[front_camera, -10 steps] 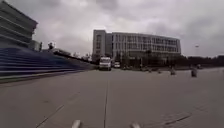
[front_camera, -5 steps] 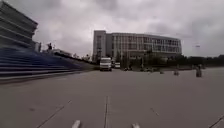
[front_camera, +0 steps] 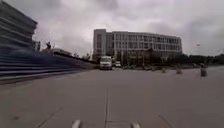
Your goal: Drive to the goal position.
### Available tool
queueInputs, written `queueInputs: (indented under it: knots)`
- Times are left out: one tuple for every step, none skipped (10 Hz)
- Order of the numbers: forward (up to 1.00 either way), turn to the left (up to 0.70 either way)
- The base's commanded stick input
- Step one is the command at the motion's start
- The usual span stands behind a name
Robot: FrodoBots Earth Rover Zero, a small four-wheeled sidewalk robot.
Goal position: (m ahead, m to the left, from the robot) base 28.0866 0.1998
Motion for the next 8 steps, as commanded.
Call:
queueInputs:
  knots:
    - [0.7, -0.02]
    - [0.7, -0.02]
    - [0.7, -0.02]
    - [0.7, -0.02]
    - [0.7, -0.07]
    - [0.7, -0.18]
    - [0.7, -0.31]
    - [0.7, -0.35]
